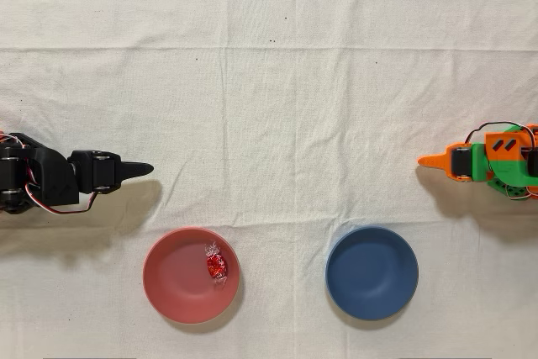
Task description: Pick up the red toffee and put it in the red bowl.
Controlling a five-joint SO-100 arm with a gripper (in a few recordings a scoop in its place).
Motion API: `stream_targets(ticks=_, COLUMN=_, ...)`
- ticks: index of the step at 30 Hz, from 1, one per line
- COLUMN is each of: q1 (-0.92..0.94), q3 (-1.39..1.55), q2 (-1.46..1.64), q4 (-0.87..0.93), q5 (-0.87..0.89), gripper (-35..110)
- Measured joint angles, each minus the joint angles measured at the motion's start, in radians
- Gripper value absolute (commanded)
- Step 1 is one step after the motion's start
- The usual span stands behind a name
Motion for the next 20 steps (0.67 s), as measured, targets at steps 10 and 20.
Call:
stream_targets(ticks=10, q1=0.0, q3=0.0, q2=0.002, q4=0.0, q5=0.0, gripper=1)
stream_targets(ticks=20, q1=0.0, q3=0.0, q2=0.002, q4=0.0, q5=0.0, gripper=1)
